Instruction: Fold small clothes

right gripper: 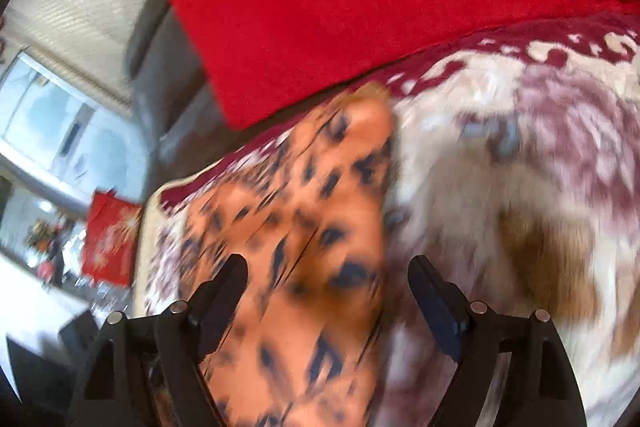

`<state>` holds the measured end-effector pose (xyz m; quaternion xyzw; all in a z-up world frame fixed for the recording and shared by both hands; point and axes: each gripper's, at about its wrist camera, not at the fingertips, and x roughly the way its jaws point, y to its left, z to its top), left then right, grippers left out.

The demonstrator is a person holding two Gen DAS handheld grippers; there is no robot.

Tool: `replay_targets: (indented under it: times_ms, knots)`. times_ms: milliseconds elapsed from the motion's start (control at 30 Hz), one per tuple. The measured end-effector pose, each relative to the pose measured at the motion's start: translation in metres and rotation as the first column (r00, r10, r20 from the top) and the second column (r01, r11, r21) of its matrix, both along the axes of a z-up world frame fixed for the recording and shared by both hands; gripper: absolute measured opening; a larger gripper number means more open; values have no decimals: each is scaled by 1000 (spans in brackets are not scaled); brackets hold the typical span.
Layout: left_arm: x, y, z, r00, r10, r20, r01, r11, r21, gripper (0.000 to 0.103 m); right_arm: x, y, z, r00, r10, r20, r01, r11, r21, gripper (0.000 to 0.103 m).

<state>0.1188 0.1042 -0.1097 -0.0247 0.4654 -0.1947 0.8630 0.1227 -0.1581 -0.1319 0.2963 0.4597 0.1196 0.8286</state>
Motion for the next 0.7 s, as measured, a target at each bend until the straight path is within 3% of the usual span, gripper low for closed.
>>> replay_targets:
  times_ms: [67,100,133,167,300,333,400,500,533,600,700]
  knots:
    - [-5,2,-3,1000,-1,-3,1,1000,-16,59,-20,14,-6,999,37,-11,-37,999,-3,85]
    - [-4,0,-12,999,-4,-37,4,1000,5,52,-23,21,-12,998,64,-29,-64,998,-19,76]
    - [-2,-1,-20,998,-11,-55,12,1000,7,49,-23,32,-22,991,111,-77,-117,991,-71,58]
    - [-2,0,-24,999,-7,-52,7,1000,0,49,-26,39,-29,988,125,-92,-135,985,-111,46]
    - [-12,-4,-6,1000,-3,-30,3,1000,1,44,-32,33,-22,995,73,-63,-79,992,-96,47]
    - [-13,-4,-7,999,3,-32,-3,1000,9,44,-36,31,-23,996,62,-65,-68,994,-89,52]
    - [-18,-3,-7,999,10,-41,-9,1000,13,50,-48,29,-25,996,34,-86,-38,998,-46,72]
    - [-23,-1,-9,999,25,-38,-24,1000,20,57,-74,36,-20,997,52,-48,-52,999,-14,76]
    - [-19,1,-14,998,26,-50,-25,999,22,58,-78,42,-22,995,85,-48,-87,996,-26,76]
    - [-16,3,-19,997,33,-73,-33,999,0,57,-81,52,-32,988,127,-85,-136,985,-110,42]
    - [-18,3,-18,997,35,-69,-35,999,-1,57,-86,47,-29,991,108,-84,-115,990,-85,41]
